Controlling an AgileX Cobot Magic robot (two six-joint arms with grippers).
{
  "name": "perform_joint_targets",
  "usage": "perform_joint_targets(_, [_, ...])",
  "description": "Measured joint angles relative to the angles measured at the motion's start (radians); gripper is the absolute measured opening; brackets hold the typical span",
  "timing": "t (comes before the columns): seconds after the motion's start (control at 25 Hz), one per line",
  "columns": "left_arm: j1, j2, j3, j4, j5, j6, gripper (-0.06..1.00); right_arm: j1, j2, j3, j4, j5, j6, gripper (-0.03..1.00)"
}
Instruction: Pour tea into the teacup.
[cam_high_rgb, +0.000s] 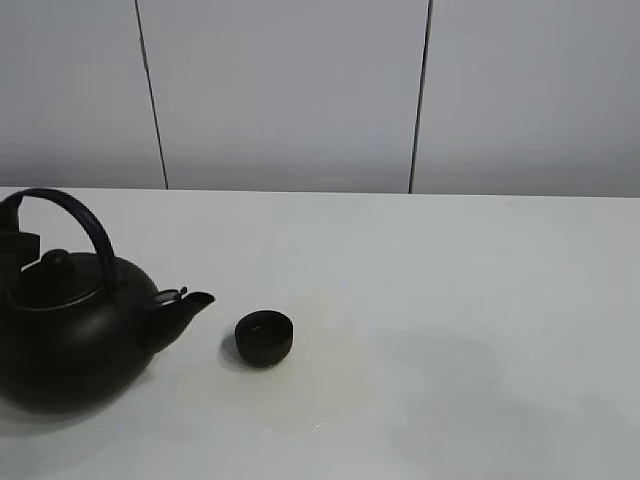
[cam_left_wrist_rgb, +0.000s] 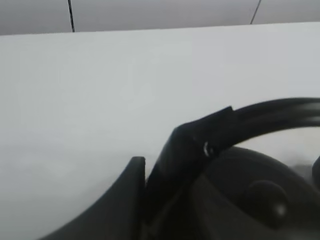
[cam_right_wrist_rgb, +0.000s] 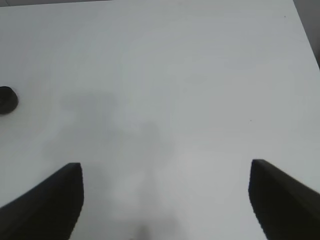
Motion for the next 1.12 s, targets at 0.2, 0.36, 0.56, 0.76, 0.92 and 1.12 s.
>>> perform_joint_targets(0.2, [0.0, 0.023, -0.001, -0.003, -0.005, 0.033, 0.14, 0.0, 0.0, 0.0, 0.0, 0.0, 0.0, 0.62])
perform_joint_targets(0.36, [0.0, 0.023, -0.001, -0.004, -0.005, 0.039, 0.14, 0.0, 0.0, 0.0, 0.0, 0.0, 0.0, 0.62])
perform_joint_targets(0.56, [0.0, 0.023, -0.001, -0.004, -0.006, 0.039, 0.14, 0.0, 0.0, 0.0, 0.0, 0.0, 0.0, 0.62])
perform_joint_targets(0.76, [0.0, 0.023, 0.0, -0.003, -0.011, 0.013, 0.17, 0.0, 0.0, 0.0, 0.0, 0.0, 0.0, 0.62])
perform_joint_targets(0.92, [0.0, 0.019, 0.0, -0.003, -0.081, -0.027, 0.29, 0.0, 0.0, 0.0, 0.0, 0.0, 0.0, 0.62])
perform_joint_targets(1.12, [0.0, 0.018, 0.001, -0.004, -0.094, -0.032, 0.33, 0.0, 0.0, 0.0, 0.0, 0.0, 0.0, 0.62])
